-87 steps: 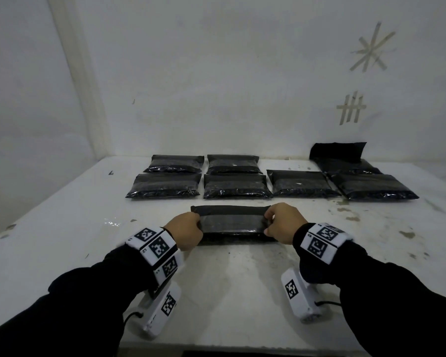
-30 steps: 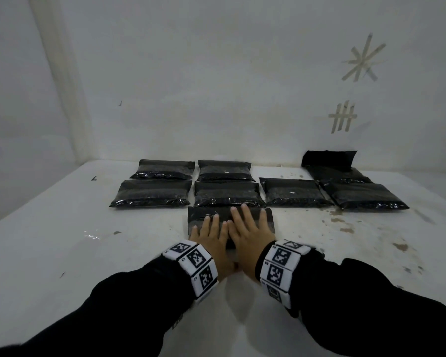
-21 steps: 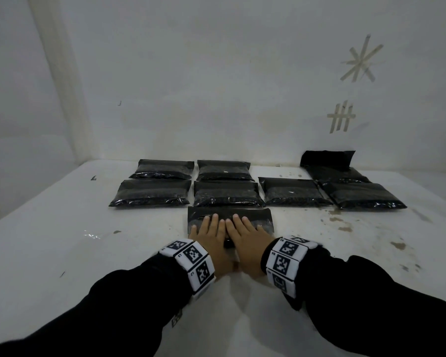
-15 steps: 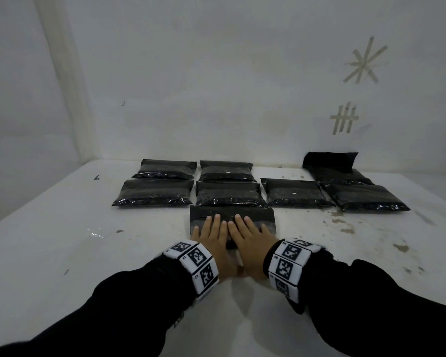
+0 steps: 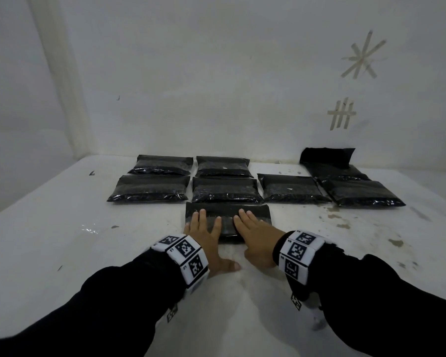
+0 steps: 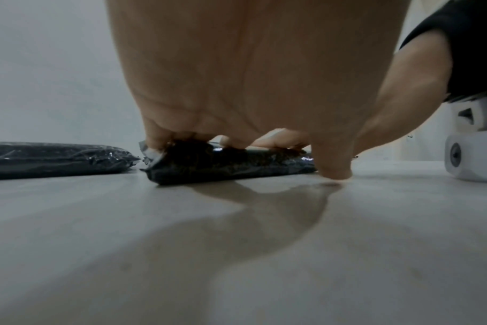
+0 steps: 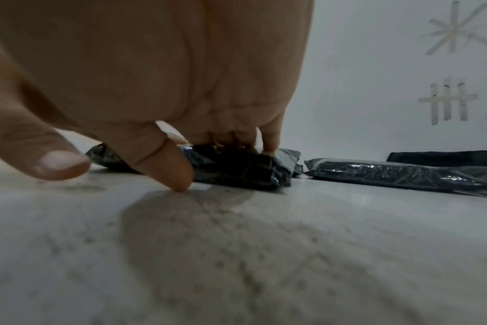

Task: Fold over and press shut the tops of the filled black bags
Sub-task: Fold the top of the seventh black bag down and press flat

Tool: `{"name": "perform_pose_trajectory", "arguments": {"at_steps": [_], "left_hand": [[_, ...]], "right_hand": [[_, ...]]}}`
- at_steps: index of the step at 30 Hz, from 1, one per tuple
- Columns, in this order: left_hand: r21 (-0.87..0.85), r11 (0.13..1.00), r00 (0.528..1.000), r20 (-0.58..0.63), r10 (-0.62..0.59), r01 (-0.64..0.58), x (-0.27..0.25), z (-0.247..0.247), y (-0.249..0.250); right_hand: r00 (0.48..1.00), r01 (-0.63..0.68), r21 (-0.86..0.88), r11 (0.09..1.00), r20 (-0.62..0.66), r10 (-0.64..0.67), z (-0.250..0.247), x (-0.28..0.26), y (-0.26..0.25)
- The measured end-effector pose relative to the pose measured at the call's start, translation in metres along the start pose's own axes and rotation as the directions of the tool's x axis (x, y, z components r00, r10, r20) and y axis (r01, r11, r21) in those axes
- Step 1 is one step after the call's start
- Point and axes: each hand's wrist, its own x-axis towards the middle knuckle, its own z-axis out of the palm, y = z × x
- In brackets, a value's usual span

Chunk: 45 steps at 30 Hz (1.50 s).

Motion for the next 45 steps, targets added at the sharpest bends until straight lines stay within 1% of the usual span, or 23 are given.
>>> {"name": "perform_pose_trajectory", "arguments": {"at_steps": [3,7,9,12,15,17,18,21,25,27,29,33,35,37,39,42,45], "left_hand": [[-0.055,0.998,1.000,0.028,0.001,0.000,0.001,-0.004,-0.002],[-0.043,0.999,0.999,0.034,-0.001,0.002,0.003,-0.006,-0.006],[-0.048,0.999,0.999,0.035,-0.008,0.010,0.001,-0.006,-0.005],[0.036,0.999,0.999,0.020,-0.026,0.026,0.001,-0.005,-0.005],[0.156,0.985,0.997,0.028,-0.075,0.069,0.001,-0.004,-0.005],[0.175,0.980,0.994,0.030,-0.101,0.094,-0.001,-0.004,-0.005],[0.176,0.979,0.994,0.023,-0.106,0.101,-0.002,-0.004,-0.005],[0.100,0.990,0.995,0.008,-0.101,0.100,-0.005,-0.004,-0.005],[-0.094,0.989,0.992,0.063,-0.106,0.112,-0.005,-0.006,-0.007],[-0.153,0.982,0.992,0.079,-0.099,0.111,-0.006,-0.008,-0.008],[-0.139,0.985,0.993,0.078,-0.090,0.100,-0.008,-0.009,-0.010],[-0.017,0.995,0.992,0.081,-0.100,0.102,-0.010,-0.009,-0.012],[-0.035,0.994,0.991,0.093,-0.097,0.100,-0.010,-0.009,-0.011],[-0.100,0.992,0.991,0.112,-0.069,0.081,-0.011,-0.011,-0.013],[-0.204,0.977,0.988,0.150,-0.028,0.059,-0.010,-0.016,-0.017],[-0.379,0.925,0.982,0.185,0.034,0.040,-0.003,-0.021,-0.030],[-0.442,0.896,0.980,0.192,0.050,0.041,0.002,-0.023,-0.043]], "right_hand": [[1.000,-0.023,-0.018,1.000,0.005,0.023,0.002,0.001,0.003],[1.000,-0.015,0.033,0.999,-0.008,0.015,0.002,-0.002,0.005],[1.000,-0.015,0.025,1.000,-0.012,0.015,0.000,-0.004,0.006],[0.998,-0.064,-0.084,0.994,-0.015,0.063,0.000,-0.006,0.006],[0.991,-0.136,-0.251,0.958,-0.047,0.129,0.000,-0.008,0.000],[0.984,-0.175,-0.333,0.927,-0.096,0.151,0.001,-0.009,-0.004],[0.981,-0.188,-0.335,0.923,-0.116,0.157,0.001,-0.009,-0.006],[0.982,-0.175,-0.223,0.959,-0.107,0.155,0.001,-0.011,-0.005],[0.986,-0.154,-0.006,0.988,-0.059,0.153,0.001,-0.015,0.002],[0.989,-0.148,0.033,0.988,-0.020,0.149,0.000,-0.016,0.005],[0.988,-0.155,0.032,0.987,-0.001,0.155,0.001,-0.017,0.006],[0.987,-0.158,0.055,0.986,0.017,0.157,0.003,-0.017,0.007],[0.988,-0.151,0.079,0.985,0.029,0.149,0.003,-0.017,0.007],[0.990,-0.138,0.129,0.982,0.048,0.133,0.003,-0.016,0.008],[0.991,-0.126,0.222,0.967,0.071,0.113,0.001,-0.017,0.011],[0.993,-0.116,0.373,0.921,0.068,0.098,-0.003,-0.021,0.020],[0.991,-0.132,0.422,0.897,0.067,0.114,-0.005,-0.021,0.028]]}}
